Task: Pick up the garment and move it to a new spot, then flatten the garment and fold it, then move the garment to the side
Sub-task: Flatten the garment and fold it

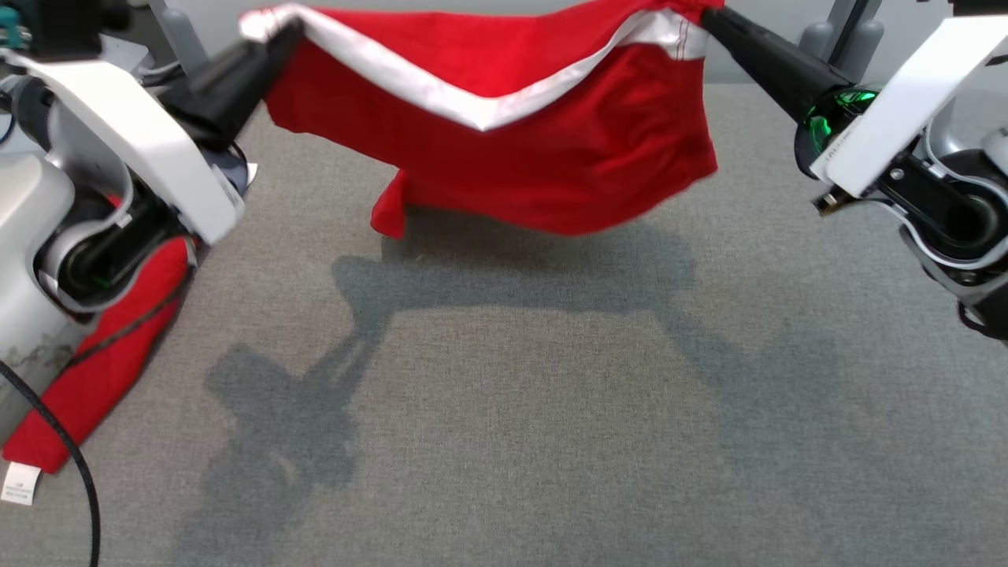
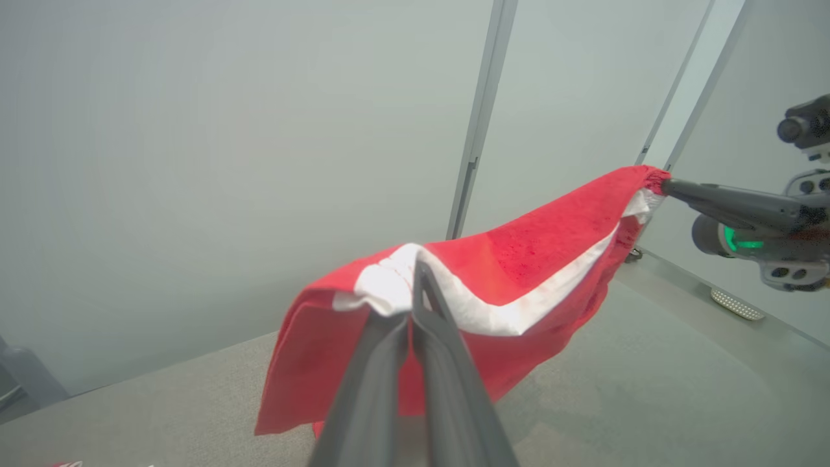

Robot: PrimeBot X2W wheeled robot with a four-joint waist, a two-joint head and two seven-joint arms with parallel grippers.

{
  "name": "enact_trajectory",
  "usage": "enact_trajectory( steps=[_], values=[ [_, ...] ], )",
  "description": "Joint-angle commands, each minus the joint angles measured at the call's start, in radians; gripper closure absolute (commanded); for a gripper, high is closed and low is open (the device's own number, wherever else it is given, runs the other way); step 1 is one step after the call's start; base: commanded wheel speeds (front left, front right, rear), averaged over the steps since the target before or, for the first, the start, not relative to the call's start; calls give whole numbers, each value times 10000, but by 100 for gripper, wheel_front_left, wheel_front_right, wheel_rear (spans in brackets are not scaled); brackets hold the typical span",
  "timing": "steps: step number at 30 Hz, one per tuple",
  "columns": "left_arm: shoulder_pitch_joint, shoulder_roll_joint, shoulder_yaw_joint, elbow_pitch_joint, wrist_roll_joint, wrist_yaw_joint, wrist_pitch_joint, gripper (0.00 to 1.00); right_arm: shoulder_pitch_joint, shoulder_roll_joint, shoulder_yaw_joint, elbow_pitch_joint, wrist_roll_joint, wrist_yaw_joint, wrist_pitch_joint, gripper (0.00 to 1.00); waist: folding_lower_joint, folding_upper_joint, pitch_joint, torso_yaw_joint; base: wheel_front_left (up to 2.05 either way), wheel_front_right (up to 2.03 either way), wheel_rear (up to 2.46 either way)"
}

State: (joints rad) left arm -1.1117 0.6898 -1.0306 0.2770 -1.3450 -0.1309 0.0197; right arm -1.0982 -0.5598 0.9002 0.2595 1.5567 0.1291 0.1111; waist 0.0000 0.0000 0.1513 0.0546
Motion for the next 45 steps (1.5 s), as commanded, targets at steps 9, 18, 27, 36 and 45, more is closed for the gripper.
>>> enact_trajectory(
  steps=[9,18,27,36,45],
  values=[
    [1187,3016,-1153,-3044,-2429,45,4068,100,1432,-3101,899,-2129,2235,16,3574,100,0,0,-71,155,0,0,0],
    [1172,3670,-1129,-4112,-4007,651,5438,100,1210,-4009,2023,-2769,3209,16,3853,100,0,0,1180,89,0,0,0],
    [-1926,171,804,739,-1465,442,804,100,-3288,469,1567,3012,1454,16,-660,100,0,0,3181,129,0,0,0],
    [-2963,-1052,1157,2008,-666,8,-2023,100,-4254,1685,1038,4094,1280,16,-1844,100,0,0,2950,-101,0,0,0],
    [-179,-393,503,1662,-1457,4,-2593,100,-1771,375,1867,2795,2227,16,309,100,0,0,3703,-419,0,0,0]
  ],
)
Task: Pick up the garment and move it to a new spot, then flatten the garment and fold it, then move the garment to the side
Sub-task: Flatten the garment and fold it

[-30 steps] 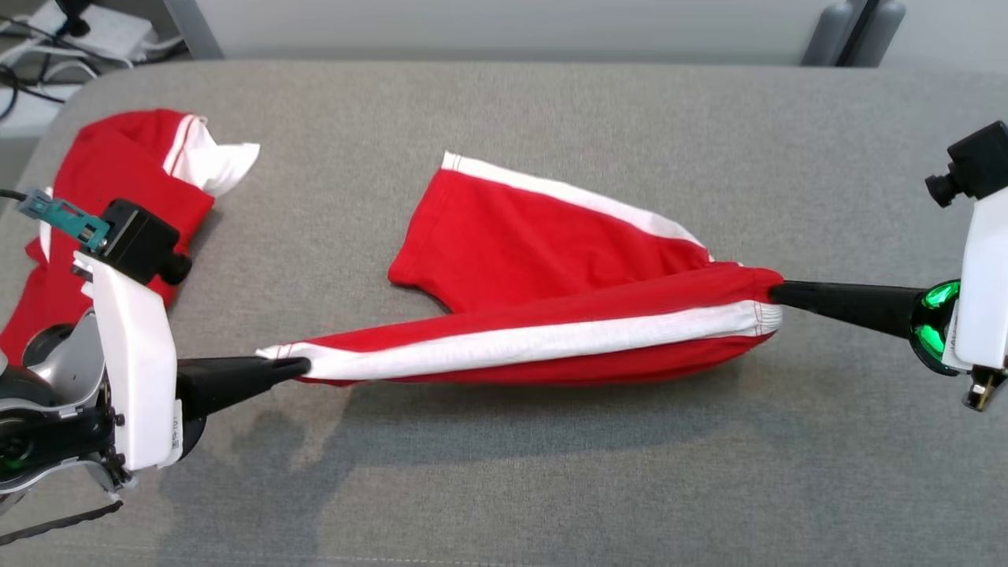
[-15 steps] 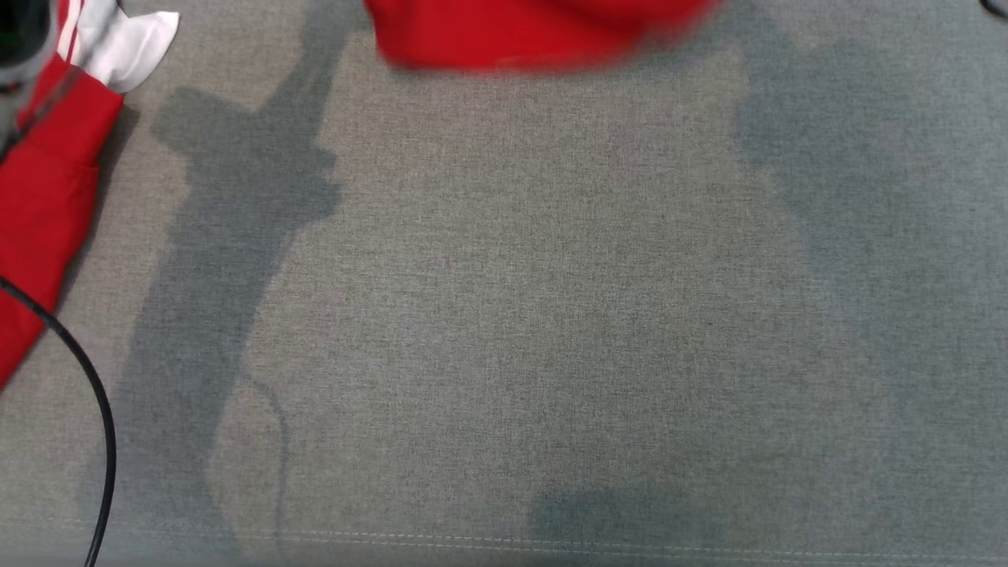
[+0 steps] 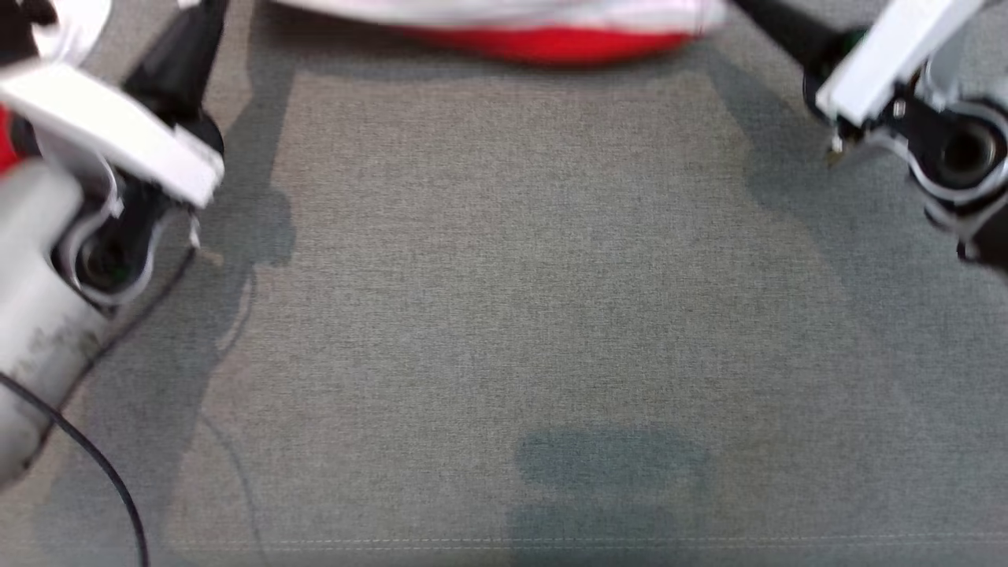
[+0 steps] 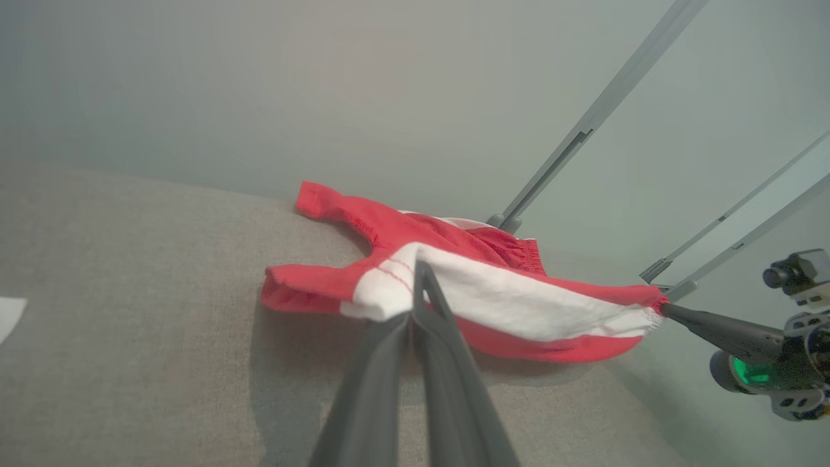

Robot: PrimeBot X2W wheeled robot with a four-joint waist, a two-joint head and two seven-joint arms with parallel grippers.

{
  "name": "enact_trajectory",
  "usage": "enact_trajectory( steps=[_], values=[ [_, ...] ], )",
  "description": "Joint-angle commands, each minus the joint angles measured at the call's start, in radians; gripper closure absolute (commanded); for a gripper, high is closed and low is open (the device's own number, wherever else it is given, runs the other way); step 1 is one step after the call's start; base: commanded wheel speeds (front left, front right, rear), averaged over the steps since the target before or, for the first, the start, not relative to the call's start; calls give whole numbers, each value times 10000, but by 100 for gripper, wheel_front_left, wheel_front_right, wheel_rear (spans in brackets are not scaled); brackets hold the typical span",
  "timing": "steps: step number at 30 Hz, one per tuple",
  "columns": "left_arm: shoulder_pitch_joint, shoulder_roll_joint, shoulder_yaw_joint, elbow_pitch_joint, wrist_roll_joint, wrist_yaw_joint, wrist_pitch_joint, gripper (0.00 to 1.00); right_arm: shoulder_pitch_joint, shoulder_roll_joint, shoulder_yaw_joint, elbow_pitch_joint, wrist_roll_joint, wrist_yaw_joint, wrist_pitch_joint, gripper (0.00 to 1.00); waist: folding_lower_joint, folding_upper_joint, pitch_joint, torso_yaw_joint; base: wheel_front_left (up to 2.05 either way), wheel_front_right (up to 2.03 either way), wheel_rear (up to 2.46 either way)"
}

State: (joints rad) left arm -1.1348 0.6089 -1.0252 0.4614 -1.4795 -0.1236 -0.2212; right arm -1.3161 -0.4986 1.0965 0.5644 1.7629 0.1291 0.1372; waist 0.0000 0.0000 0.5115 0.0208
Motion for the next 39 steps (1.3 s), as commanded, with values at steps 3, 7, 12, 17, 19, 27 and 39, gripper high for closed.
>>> enact_trajectory(
  steps=[3,7,12,17,19,27,39],
  values=[
    [1114,333,730,-311,-326,-69,-363,100,1287,-609,51,-712,271,16,61,100,0,0,-18,-74,0,0,0],
    [2342,210,1446,-559,131,-70,-399,100,2308,-1153,117,-1581,246,16,-186,100,0,0,-365,18,0,0,0],
    [3808,-303,2950,-830,853,-70,-403,100,3389,-1762,9,-2732,243,16,-636,100,0,0,-1002,183,0,0,0],
    [4857,-761,3652,-1054,1632,-70,-404,100,4114,-2176,21,-3193,144,16,-930,100,0,0,-1587,310,0,0,0],
    [5328,-966,3806,-1086,2075,-70,-404,100,4476,-2291,11,-3349,145,16,-1104,100,0,0,-1891,367,0,0,0],
    [7027,-1524,3732,-824,2861,-70,-405,100,5873,-2489,76,-3926,312,16,-1459,100,0,0,-2831,420,0,0,0],
    [8302,-1654,3272,-486,3526,-71,-405,100,7176,-2747,260,-4412,288,16,-1340,100,0,0,-3793,380,0,0,0]
  ],
)
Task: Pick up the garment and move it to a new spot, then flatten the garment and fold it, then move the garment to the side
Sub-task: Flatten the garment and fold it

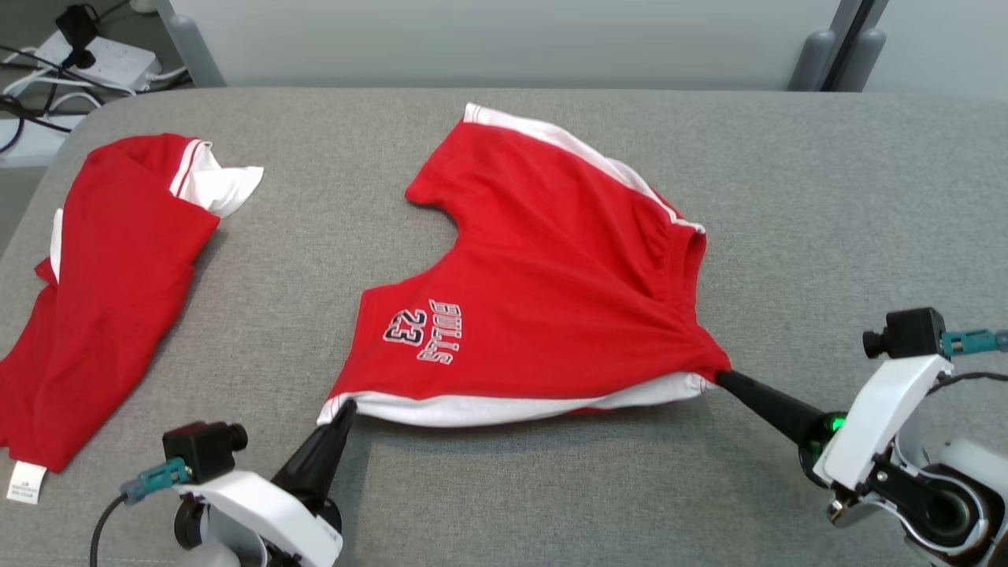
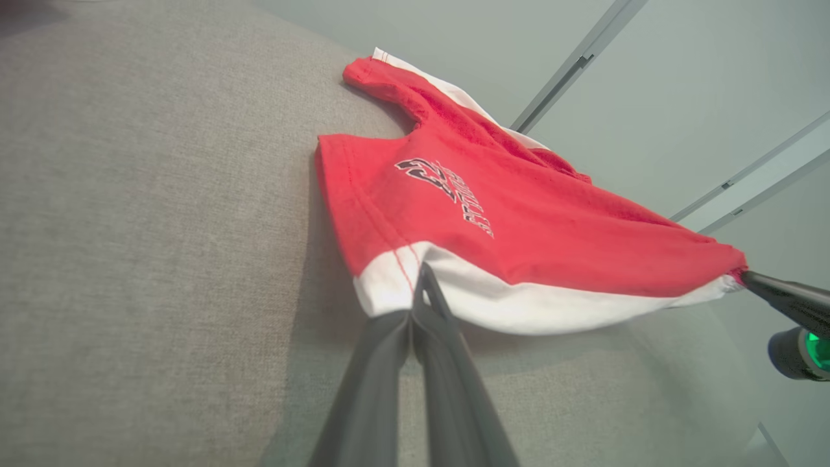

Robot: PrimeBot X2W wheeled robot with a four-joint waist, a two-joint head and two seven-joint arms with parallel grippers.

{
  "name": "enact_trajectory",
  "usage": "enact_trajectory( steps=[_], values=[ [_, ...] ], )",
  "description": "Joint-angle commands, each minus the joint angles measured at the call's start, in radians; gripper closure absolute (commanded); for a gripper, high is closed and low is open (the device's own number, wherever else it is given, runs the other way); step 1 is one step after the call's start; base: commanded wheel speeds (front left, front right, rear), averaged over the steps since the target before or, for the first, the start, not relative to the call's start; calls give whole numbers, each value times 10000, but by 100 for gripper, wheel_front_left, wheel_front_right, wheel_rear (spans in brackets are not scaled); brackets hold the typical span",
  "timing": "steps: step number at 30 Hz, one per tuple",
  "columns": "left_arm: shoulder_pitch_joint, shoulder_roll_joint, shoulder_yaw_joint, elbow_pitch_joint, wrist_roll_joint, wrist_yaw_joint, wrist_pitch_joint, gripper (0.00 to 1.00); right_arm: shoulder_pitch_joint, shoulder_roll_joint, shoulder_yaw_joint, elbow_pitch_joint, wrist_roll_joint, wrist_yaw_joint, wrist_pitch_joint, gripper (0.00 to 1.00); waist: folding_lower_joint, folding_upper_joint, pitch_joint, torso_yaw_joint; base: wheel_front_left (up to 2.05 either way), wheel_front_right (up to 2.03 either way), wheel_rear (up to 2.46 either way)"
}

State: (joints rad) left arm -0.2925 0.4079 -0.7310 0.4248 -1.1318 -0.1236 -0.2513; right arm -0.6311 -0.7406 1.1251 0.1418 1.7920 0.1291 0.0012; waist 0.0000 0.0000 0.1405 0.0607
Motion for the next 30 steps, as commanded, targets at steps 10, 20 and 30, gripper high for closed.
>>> enact_trajectory(
  steps=[10,20,30],
  values=[
    [322,260,176,159,218,-71,-104,100,824,-321,-44,-39,-79,16,-17,100,0,0,-319,8,0,0,0],
    [349,178,759,516,855,-71,-105,0,839,-108,-313,372,-449,16,-681,0,0,0,-273,-1,0,0,0],
    [523,-324,2820,264,2611,-71,-105,0,679,121,-882,1317,-1930,16,-2393,0,0,0,-402,-38,0,0,0]
  ],
)
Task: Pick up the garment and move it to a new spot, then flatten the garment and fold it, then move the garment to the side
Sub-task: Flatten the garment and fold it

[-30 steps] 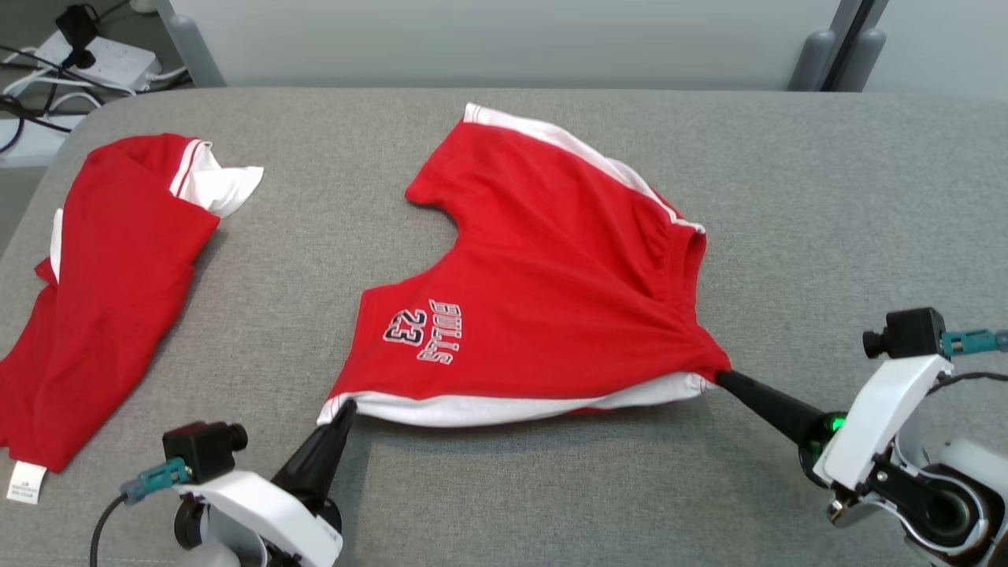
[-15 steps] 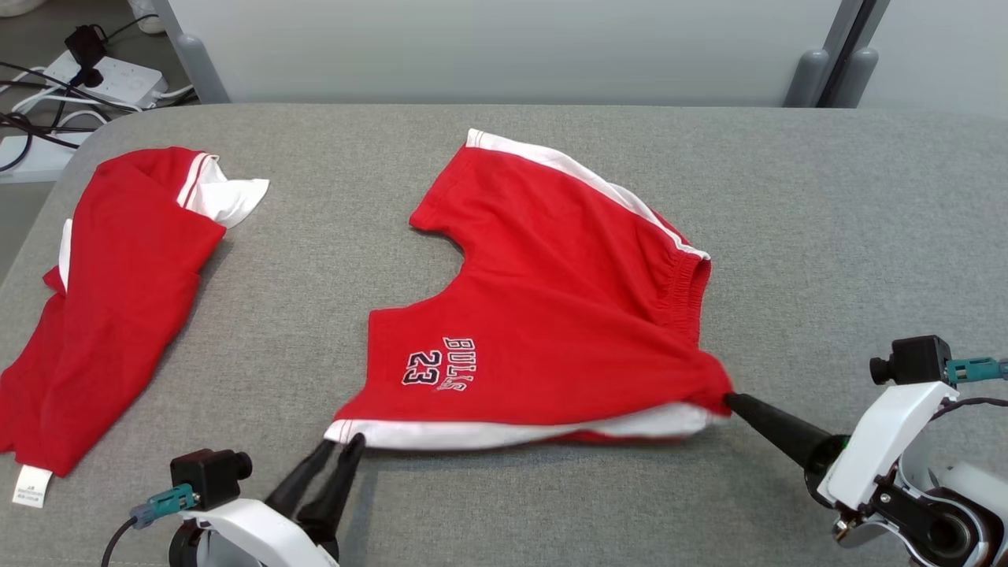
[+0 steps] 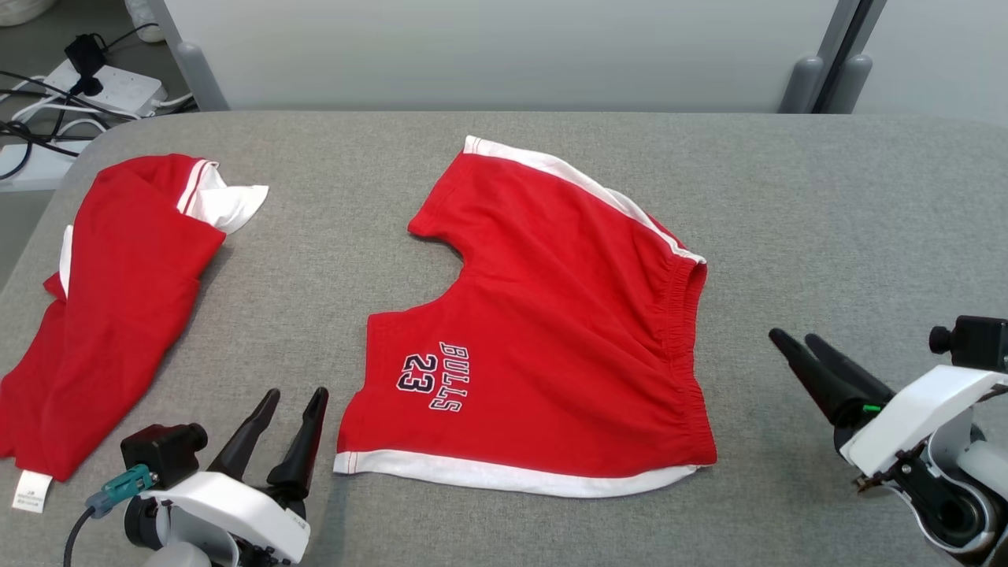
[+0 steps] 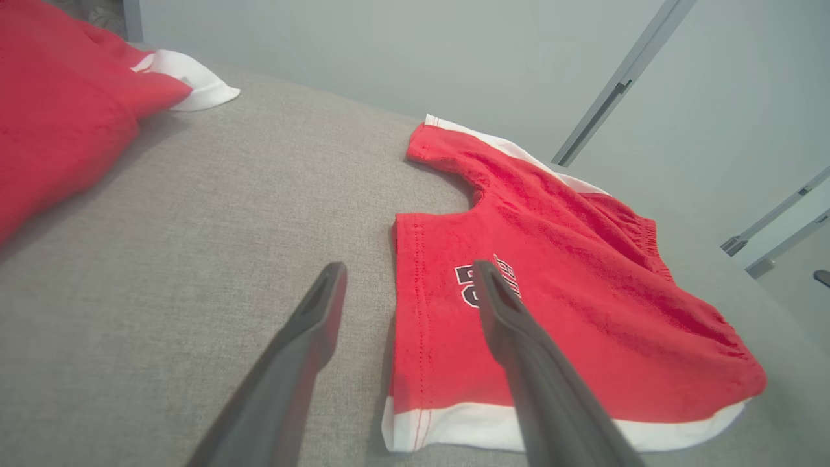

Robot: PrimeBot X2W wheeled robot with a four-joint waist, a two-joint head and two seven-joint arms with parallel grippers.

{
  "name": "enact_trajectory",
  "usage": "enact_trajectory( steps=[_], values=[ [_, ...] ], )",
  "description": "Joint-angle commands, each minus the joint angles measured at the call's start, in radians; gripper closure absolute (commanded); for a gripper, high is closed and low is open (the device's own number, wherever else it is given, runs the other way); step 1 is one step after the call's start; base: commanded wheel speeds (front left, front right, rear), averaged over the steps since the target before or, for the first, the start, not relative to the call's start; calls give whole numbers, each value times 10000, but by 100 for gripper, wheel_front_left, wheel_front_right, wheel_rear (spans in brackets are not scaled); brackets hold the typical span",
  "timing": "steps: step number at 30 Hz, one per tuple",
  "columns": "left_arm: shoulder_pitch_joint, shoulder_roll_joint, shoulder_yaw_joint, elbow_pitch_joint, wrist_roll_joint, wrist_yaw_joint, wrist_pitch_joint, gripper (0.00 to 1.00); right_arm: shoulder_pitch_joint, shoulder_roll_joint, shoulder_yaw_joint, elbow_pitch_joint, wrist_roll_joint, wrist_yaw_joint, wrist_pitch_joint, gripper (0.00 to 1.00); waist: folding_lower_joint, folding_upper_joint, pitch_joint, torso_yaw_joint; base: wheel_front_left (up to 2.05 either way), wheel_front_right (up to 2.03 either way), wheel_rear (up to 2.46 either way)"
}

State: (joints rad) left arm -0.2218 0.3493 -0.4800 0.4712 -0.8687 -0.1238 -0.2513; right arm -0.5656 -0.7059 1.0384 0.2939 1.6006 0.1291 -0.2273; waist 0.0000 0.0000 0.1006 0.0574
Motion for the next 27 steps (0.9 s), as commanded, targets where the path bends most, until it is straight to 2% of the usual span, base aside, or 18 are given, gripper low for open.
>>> enact_trajectory(
  steps=[1,4,11,16,22,27],
  values=[
    [-133,173,530,-264,173,-69,-105,0,2,-131,-144,32,-242,16,-204,0,0,0,-21,-21,0,0,0],
    [7,-72,1134,-376,776,-69,-105,0,-1,262,-750,742,-925,16,-326,0,0,0,-85,-82,0,0,0],
    [285,-671,2567,-527,2012,-69,-105,0,573,1527,-3384,1710,-3516,16,-341,0,0,0,-220,-285,0,0,0],
    [423,-1009,3249,-588,2743,-69,-105,0,1107,2206,-4680,1723,-5323,16,-343,0,0,0,-323,-401,0,0,0],
    [651,-1352,3729,-786,3483,-69,-105,0,1804,2805,-5834,1446,-7522,16,-343,0,0,0,-494,-488,0,0,0],
    [921,-1636,4203,-909,4184,-69,-105,0,2451,3266,-6595,1112,-8877,16,-344,0,0,0,-692,-496,0,0,0]
  ],
)
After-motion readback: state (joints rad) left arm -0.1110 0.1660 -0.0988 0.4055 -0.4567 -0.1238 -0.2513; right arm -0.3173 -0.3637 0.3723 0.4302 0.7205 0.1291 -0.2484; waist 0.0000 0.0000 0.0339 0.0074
